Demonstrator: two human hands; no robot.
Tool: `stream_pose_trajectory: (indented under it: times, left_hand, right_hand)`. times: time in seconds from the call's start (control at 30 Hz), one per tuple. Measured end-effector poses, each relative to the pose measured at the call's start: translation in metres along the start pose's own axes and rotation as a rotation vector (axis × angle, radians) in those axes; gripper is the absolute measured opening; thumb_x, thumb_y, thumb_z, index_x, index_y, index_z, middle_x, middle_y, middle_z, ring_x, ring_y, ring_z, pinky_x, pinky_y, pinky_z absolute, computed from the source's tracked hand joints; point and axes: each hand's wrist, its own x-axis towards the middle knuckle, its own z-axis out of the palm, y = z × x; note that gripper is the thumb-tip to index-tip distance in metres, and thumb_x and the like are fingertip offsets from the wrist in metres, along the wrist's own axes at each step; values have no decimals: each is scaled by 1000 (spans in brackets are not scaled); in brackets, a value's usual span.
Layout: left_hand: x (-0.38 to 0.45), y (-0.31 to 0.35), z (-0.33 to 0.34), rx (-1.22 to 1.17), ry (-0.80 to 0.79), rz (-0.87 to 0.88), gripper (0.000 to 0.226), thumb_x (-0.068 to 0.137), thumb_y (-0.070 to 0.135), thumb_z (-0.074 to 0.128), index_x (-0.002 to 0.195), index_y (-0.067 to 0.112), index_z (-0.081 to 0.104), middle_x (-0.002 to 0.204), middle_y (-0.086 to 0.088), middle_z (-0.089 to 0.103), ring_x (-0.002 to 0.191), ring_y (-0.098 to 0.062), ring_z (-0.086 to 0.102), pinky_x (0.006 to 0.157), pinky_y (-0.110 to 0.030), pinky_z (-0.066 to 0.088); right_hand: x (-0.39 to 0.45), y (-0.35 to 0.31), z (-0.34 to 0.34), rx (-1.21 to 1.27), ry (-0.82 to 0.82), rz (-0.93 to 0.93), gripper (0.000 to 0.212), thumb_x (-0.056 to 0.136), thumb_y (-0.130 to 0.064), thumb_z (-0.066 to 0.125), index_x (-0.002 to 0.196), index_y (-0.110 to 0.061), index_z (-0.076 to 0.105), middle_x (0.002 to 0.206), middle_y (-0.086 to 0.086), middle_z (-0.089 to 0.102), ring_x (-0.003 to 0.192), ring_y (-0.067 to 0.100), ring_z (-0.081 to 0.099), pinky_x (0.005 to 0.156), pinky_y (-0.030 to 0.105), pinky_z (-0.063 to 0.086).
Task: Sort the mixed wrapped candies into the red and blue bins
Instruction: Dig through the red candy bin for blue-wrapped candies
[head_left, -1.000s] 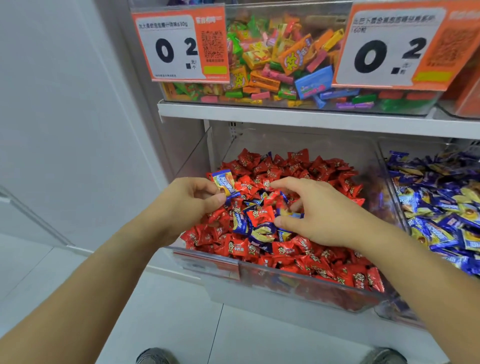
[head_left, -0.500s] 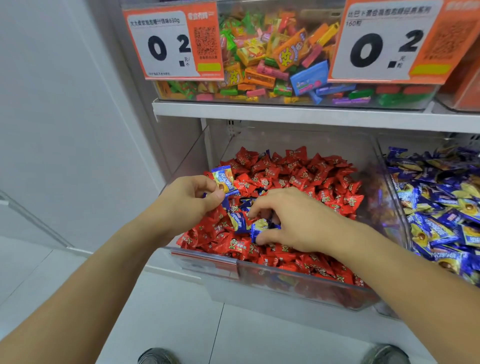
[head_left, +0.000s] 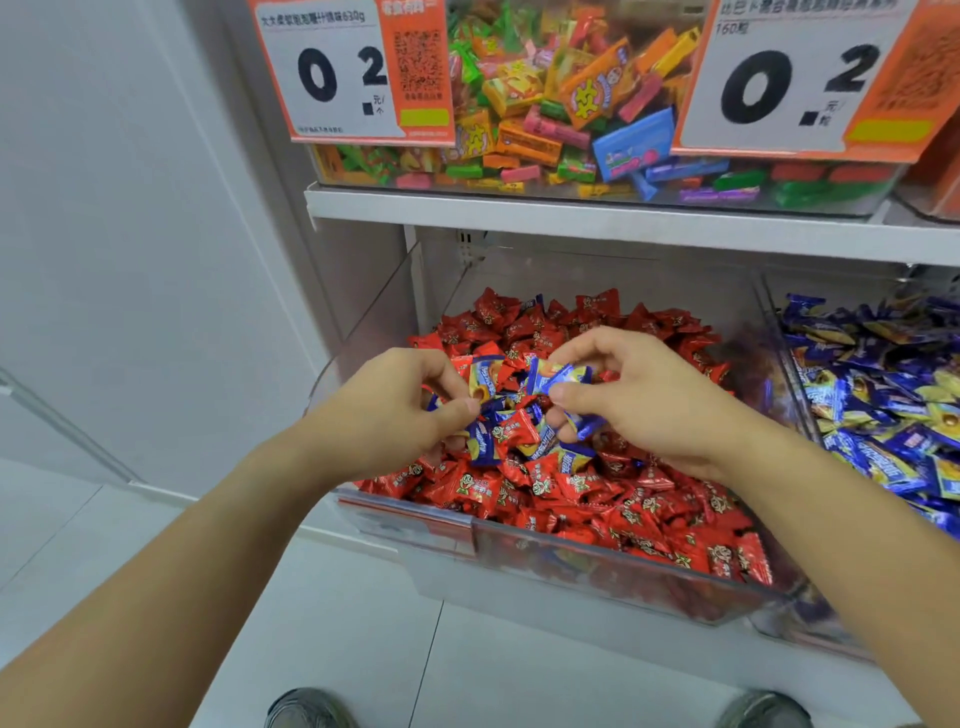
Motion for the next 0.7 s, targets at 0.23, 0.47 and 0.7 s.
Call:
stream_pose_trajectory:
  times: [0.23, 0.47, 0.7]
  left_hand:
    - [4, 3, 8, 142, -47, 113, 10, 92, 23, 66, 83, 21, 62, 73, 5, 71, 66, -2, 70, 67, -31, 56]
    - [3, 5, 13, 37, 53, 94, 45, 70, 49, 80, 100, 29, 53, 91, 9, 70, 61, 7, 58, 59, -17, 44]
    - [2, 9, 14, -80, 17, 258, 42, 79, 29, 79, 116, 32, 59, 95, 5, 73, 68, -17, 71, 68, -30, 59]
  right_hand:
    - [0, 0, 33, 14, -85, 70, 18, 98, -32, 62, 103, -16, 65, 85, 11, 66, 66, 16, 56, 60, 33, 45]
    - [2, -7, 43, -26, 0, -121, 24, 96, -42, 63, 94, -19, 73, 82, 19, 70, 61, 24, 51, 59, 50, 48]
    - [5, -12, 29, -28, -49, -31, 38, 76, -49, 80, 92, -16, 75, 71, 14, 69, 56, 15, 54, 52, 28, 46]
